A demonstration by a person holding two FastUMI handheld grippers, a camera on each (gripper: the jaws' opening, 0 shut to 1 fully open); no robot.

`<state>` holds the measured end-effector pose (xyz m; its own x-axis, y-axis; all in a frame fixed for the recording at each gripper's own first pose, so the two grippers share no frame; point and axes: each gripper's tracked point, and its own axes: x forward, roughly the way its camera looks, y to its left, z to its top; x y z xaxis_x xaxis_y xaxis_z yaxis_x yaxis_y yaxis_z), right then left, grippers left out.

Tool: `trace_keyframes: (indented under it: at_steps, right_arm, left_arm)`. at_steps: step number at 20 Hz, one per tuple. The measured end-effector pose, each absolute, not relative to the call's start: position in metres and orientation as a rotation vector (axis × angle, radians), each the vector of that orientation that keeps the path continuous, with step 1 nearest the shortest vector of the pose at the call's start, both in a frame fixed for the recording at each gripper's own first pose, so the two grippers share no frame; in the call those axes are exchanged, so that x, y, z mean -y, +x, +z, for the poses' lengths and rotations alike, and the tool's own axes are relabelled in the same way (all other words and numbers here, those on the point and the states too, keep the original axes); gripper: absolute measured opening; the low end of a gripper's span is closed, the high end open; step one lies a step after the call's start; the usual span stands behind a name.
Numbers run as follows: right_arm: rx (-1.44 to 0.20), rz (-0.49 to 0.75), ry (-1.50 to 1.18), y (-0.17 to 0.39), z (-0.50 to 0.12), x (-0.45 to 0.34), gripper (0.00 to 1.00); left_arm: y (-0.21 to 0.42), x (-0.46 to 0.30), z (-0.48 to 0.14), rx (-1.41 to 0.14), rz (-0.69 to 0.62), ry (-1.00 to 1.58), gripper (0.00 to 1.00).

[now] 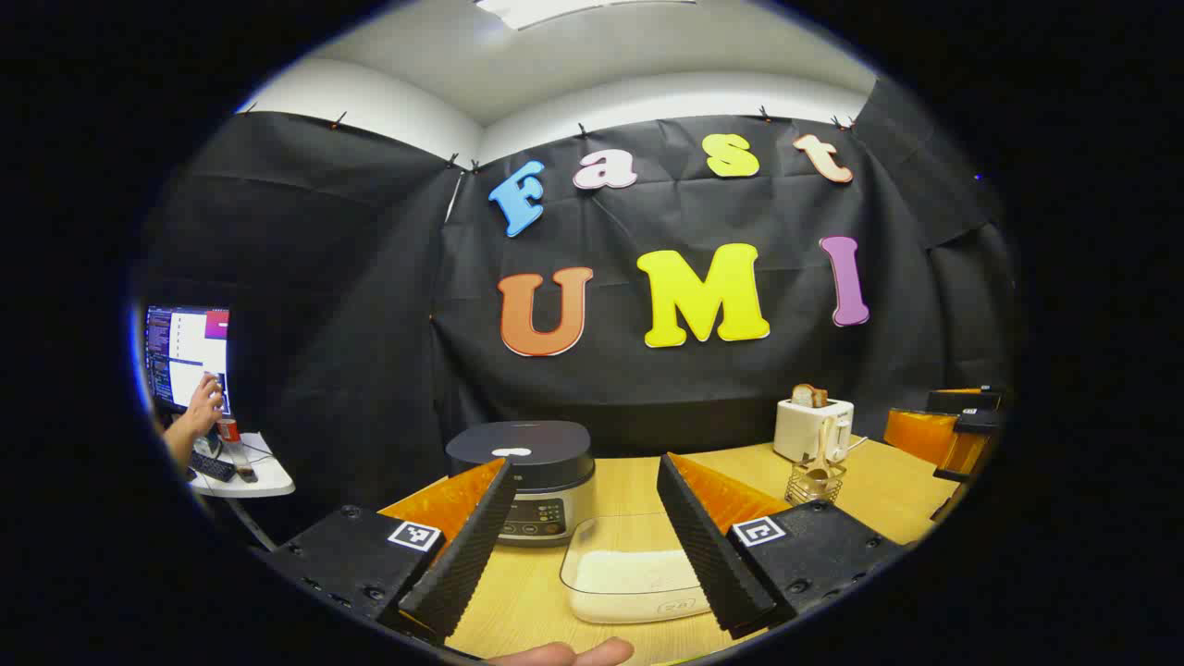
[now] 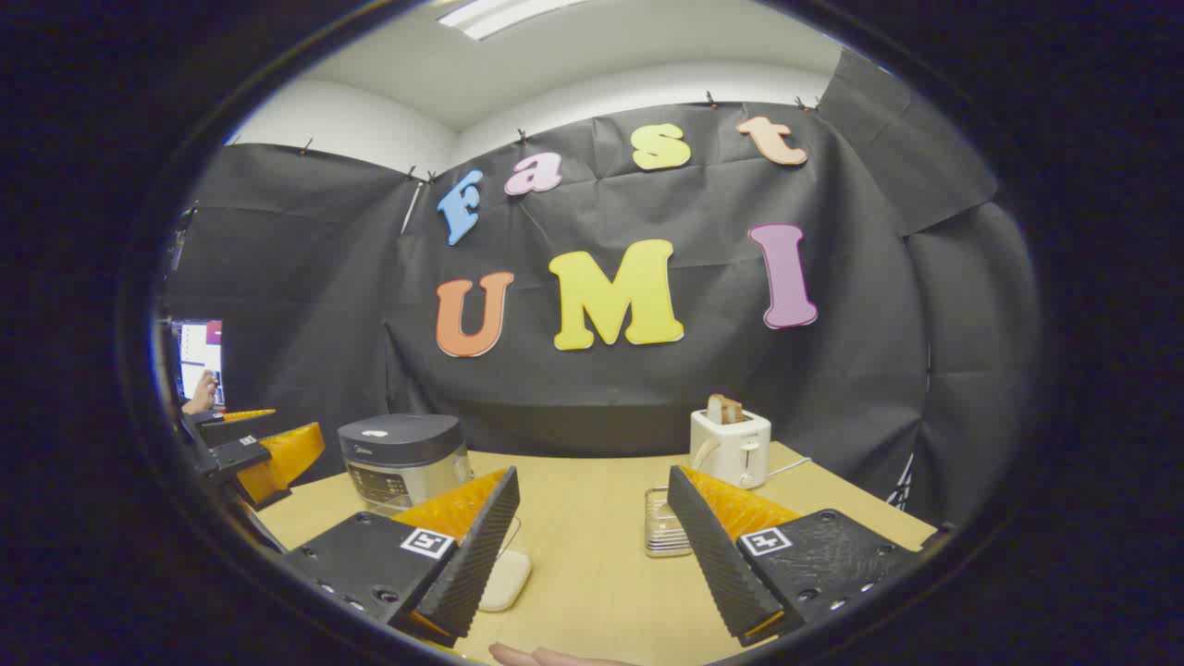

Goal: Close the left gripper, press the button to open the rice cooker; take a wooden spoon from the chopstick holder with the right hand, scoop a spoonful of rice and pour it into the rice cooker, then put the wooden spoon back into the chopstick holder.

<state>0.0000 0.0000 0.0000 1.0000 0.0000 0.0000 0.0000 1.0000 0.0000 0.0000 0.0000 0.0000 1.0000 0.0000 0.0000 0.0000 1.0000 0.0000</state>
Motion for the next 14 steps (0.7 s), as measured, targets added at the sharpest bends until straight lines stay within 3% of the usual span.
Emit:
trace_keyframes:
  at_steps: [6,14]
  right_arm:
    - [-0.043,0.001,-0.048,-0.002,-0.030,0.009,0.93]
    - [-0.015,-0.019,-0.060,-0.004,-0.019,0.026,0.96]
  left_arm:
    - [0.009,-0.025,-0.013,-0.038,0.032,0.012,0.98]
    - [0.009,-0.016,-0.014,-0.049,0.025,0.045,0.98]
